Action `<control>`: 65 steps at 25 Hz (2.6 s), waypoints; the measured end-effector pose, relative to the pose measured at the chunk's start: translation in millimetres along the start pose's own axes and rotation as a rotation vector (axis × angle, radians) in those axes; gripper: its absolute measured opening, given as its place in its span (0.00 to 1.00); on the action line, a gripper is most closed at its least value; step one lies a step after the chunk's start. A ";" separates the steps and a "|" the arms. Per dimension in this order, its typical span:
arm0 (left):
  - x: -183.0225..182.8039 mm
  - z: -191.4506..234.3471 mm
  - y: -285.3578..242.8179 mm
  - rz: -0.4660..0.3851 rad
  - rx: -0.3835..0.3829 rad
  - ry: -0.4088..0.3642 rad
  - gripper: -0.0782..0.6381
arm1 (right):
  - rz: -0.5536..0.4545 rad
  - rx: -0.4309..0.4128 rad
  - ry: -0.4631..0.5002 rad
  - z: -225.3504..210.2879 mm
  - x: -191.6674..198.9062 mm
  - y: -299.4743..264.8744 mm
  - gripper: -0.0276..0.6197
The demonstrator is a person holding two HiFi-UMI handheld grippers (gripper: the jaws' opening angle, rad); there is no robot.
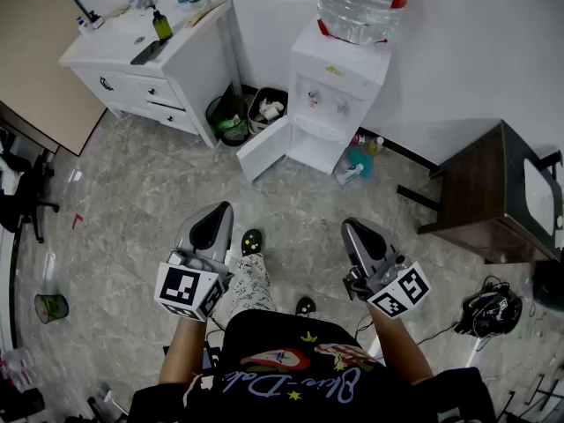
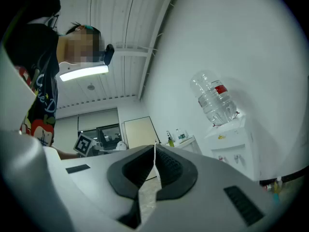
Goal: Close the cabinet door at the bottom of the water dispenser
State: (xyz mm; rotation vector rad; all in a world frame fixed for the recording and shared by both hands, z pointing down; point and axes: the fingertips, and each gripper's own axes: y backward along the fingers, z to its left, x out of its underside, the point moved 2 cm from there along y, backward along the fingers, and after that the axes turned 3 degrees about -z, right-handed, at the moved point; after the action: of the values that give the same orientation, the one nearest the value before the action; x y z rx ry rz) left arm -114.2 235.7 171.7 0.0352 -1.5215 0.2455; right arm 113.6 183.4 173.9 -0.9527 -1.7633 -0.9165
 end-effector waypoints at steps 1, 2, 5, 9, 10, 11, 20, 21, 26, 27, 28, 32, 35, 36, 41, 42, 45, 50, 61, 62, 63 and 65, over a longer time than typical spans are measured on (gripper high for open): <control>5.0 20.8 -14.5 0.012 0.008 0.006 0.11 | 0.002 0.016 -0.006 -10.1 7.0 -25.2 0.07; 9.6 41.5 -29.5 0.022 0.018 0.012 0.11 | 0.003 0.032 -0.013 -20.1 14.0 -50.6 0.07; 20.3 101.5 -78.8 0.034 0.057 0.034 0.11 | -0.008 0.079 -0.042 -48.6 35.4 -128.5 0.07; 52.4 164.8 -143.3 0.100 0.128 -0.005 0.11 | 0.002 0.166 -0.048 -85.9 73.1 -211.0 0.07; 64.4 178.6 -157.4 0.117 0.145 -0.015 0.11 | 0.017 0.198 -0.051 -95.7 86.5 -225.9 0.07; 78.5 192.0 -170.3 0.134 0.156 -0.016 0.11 | 0.032 0.226 -0.056 -105.3 100.4 -238.3 0.07; 269.4 256.5 -272.4 0.304 0.150 0.045 0.11 | 0.092 0.322 -0.124 -198.2 216.5 -266.6 0.07; 296.3 259.2 -277.6 0.340 0.165 0.016 0.11 | 0.092 0.324 -0.138 -203.5 228.3 -264.3 0.07; 401.9 298.2 -315.9 0.471 0.115 -0.003 0.11 | 0.115 0.334 -0.143 -242.9 281.4 -261.4 0.07; 416.7 305.7 -320.2 0.492 0.099 -0.001 0.11 | 0.118 0.332 -0.148 -247.4 289.2 -262.5 0.07; 430.6 311.6 -324.0 0.514 0.090 -0.002 0.11 | 0.121 0.329 -0.153 -250.8 296.3 -263.5 0.07; 470.7 318.5 -339.3 0.565 0.128 -0.015 0.11 | 0.125 0.321 -0.173 -261.3 316.8 -267.2 0.07; 487.9 316.6 -347.5 0.574 0.149 -0.016 0.10 | 0.120 0.323 -0.179 -267.0 321.5 -264.4 0.07; 490.8 317.2 -350.4 0.571 0.144 -0.012 0.10 | 0.120 0.324 -0.175 -269.0 322.2 -262.2 0.07; 493.4 307.3 -360.8 0.566 0.184 -0.020 0.10 | 0.119 0.370 -0.172 -282.0 327.9 -244.7 0.07; 494.1 300.3 -361.5 0.572 0.204 -0.023 0.10 | 0.119 0.382 -0.173 -283.9 328.7 -240.8 0.07; 496.0 277.6 -362.4 0.584 0.244 -0.026 0.10 | 0.111 0.411 -0.179 -286.7 329.7 -231.4 0.07; 499.8 230.1 -364.3 0.577 0.320 -0.006 0.10 | 0.099 0.435 -0.177 -291.5 331.1 -218.0 0.07; 504.5 100.6 -397.5 0.547 0.424 0.081 0.10 | 0.132 0.496 -0.194 -323.4 343.6 -157.7 0.07; 502.9 89.7 -403.8 0.541 0.434 0.079 0.10 | 0.130 0.498 -0.193 -326.5 339.8 -150.8 0.07; 501.1 79.0 -410.3 0.535 0.446 0.077 0.10 | 0.127 0.502 -0.191 -329.8 335.6 -143.6 0.07; 499.1 59.7 -424.5 0.525 0.473 0.076 0.10 | 0.114 0.516 -0.184 -338.1 326.8 -130.1 0.07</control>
State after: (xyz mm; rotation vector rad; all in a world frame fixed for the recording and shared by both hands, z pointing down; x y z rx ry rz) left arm -81.1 -120.1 724.2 0.0000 -1.3465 1.0119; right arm 23.6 -98.6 561.7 -0.8009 -1.9440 -0.2770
